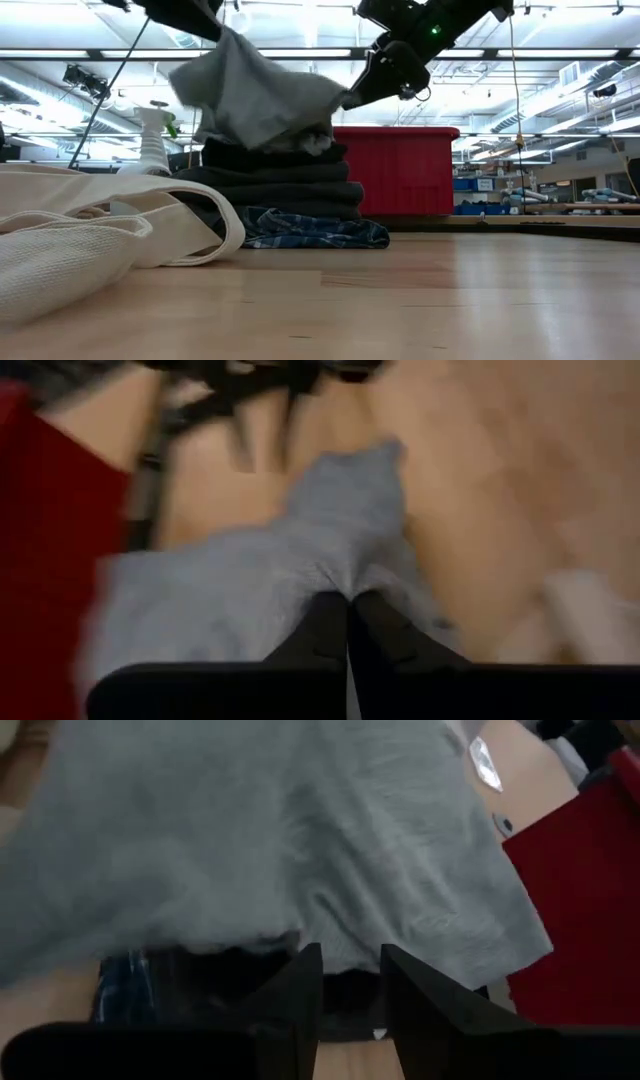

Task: Fold Laundry from Bin
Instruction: Fold the gray shirt

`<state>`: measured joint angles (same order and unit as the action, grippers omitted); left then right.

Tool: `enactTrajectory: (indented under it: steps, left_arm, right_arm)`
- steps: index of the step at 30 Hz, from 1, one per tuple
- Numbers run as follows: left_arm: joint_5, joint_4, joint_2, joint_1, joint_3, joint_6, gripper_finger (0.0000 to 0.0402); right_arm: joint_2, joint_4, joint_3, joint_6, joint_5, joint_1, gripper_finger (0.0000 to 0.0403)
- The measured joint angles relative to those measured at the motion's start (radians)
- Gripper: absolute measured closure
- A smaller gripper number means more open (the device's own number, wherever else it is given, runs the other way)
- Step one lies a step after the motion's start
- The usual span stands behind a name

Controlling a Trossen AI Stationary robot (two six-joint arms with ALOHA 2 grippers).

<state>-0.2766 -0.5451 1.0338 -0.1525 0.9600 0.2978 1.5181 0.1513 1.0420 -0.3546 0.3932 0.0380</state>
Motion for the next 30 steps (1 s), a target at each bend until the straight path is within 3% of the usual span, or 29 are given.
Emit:
enactTrajectory:
  steps: [4,8,14,22,26,30]
  left_arm:
    - [0.13,-0.007,0.061,-0.009,-0.022,-0.124,0.0397]
    - [0.139,0.049,0.18,-0.008,-0.075,-0.124,0.0395]
    - [-0.015,0.05,0.294,0.0,-0.07,-0.115,0.0343]
    - [0.063,-0.16,0.177,-0.031,0.028,-0.161,0.0245]
    - [0.063,-0.185,0.085,-0.037,0.031,-0.195,0.0226]
    - [0.025,-0.256,0.027,-0.034,0.031,-0.268,0.0224]
  right_arm:
    - [0.0,-0.016,0.0,0.002,-0.007,0.0,0.0289]
    - [0.0,-0.044,0.0,-0.002,-0.056,-0.007,0.0289]
    - [0.0,-0.052,0.0,-0.005,-0.063,-0.014,0.0289]
    - [0.0,-0.025,0.0,0.013,-0.081,-0.018,0.0289]
    - [0.0,-0.02,0.0,0.038,-0.207,-0.048,0.0289]
    - [0.0,0.026,0.0,0.074,-0.255,-0.088,0.0289]
